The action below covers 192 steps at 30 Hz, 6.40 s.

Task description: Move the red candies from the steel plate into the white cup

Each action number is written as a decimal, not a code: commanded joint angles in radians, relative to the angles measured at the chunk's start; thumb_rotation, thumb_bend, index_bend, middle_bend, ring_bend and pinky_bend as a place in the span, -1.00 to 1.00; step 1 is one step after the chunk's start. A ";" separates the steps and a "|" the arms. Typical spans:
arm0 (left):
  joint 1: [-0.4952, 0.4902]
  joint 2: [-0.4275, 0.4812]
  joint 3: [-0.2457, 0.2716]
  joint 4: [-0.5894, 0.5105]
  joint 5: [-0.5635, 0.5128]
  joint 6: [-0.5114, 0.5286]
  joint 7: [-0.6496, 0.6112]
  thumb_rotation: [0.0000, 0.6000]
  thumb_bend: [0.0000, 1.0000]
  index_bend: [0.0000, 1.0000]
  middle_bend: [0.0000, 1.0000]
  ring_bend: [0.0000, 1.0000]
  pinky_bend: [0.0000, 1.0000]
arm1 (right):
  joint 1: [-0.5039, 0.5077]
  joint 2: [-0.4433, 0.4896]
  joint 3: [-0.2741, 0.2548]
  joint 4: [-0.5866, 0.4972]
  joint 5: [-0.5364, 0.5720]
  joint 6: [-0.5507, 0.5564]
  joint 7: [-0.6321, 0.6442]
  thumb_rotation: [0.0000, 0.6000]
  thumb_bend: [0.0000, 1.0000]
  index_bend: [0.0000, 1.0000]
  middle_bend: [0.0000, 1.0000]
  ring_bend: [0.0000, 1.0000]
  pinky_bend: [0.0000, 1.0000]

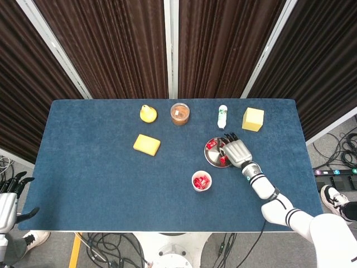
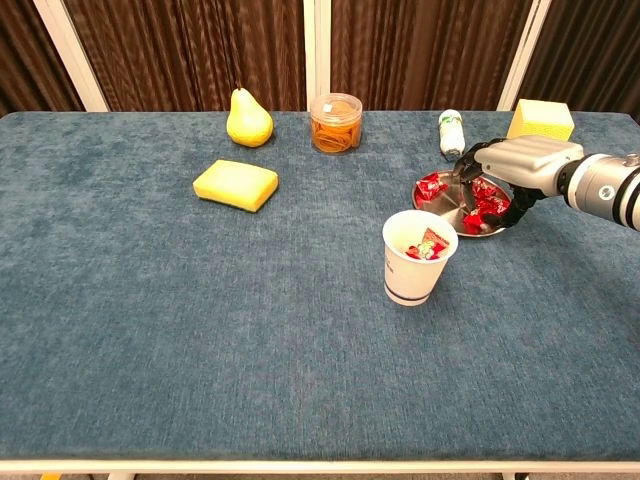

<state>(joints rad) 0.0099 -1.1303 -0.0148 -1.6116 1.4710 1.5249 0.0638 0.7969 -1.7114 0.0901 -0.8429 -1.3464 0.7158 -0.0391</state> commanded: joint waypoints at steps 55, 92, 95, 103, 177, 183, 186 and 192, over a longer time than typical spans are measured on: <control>0.000 -0.005 -0.002 0.017 0.015 0.011 -0.019 1.00 -0.82 -0.39 -0.53 -0.57 -0.56 | -0.047 0.310 0.025 -0.575 -0.107 0.254 -0.018 1.00 -0.57 -0.34 -0.84 -1.00 -1.00; 0.009 0.001 0.001 0.007 0.005 0.013 -0.010 1.00 -0.82 -0.39 -0.53 -0.57 -0.56 | 0.129 -0.082 0.099 0.056 0.247 -0.076 -0.248 1.00 -0.50 -0.32 -0.83 -1.00 -1.00; 0.009 0.000 0.001 0.007 0.005 0.013 -0.010 1.00 -0.82 -0.39 -0.53 -0.57 -0.56 | 0.126 -0.084 0.094 0.058 0.239 -0.077 -0.244 1.00 -0.50 -0.31 -0.83 -1.00 -1.00; 0.013 -0.001 0.002 0.009 0.004 0.015 -0.013 1.00 -0.82 -0.39 -0.53 -0.57 -0.56 | 0.127 -0.091 0.091 0.070 0.228 -0.088 -0.240 1.00 -0.50 -0.30 -0.82 -1.00 -1.00; 0.018 -0.011 0.001 0.026 0.018 0.028 -0.032 1.00 -0.82 -0.39 -0.53 -0.57 -0.56 | -0.044 0.264 -0.066 -0.605 -0.192 0.226 -0.035 1.00 -0.32 -0.24 -0.78 -1.00 -1.00; 0.014 -0.014 -0.001 0.031 0.020 0.024 -0.036 1.00 -0.82 -0.39 -0.53 -0.57 -0.56 | -0.057 0.280 -0.042 -0.609 -0.172 0.254 -0.014 1.00 -0.38 -0.44 -0.80 -1.00 -1.00; 0.010 -0.013 -0.002 0.033 0.024 0.023 -0.037 1.00 -0.82 -0.39 -0.53 -0.57 -0.56 | -0.073 0.286 -0.007 -0.593 -0.126 0.282 -0.035 1.00 -0.38 -0.44 -0.78 -1.00 -1.00; 0.009 -0.014 -0.003 0.037 0.028 0.025 -0.043 1.00 -0.82 -0.39 -0.53 -0.57 -0.56 | -0.074 0.284 0.057 -0.519 0.094 0.198 -0.141 1.00 -0.38 -0.30 -0.76 -1.00 -1.00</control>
<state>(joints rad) 0.0188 -1.1442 -0.0174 -1.5745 1.4989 1.5493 0.0203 0.7242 -1.4277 0.1140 -1.4024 -1.3460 0.9614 -0.1246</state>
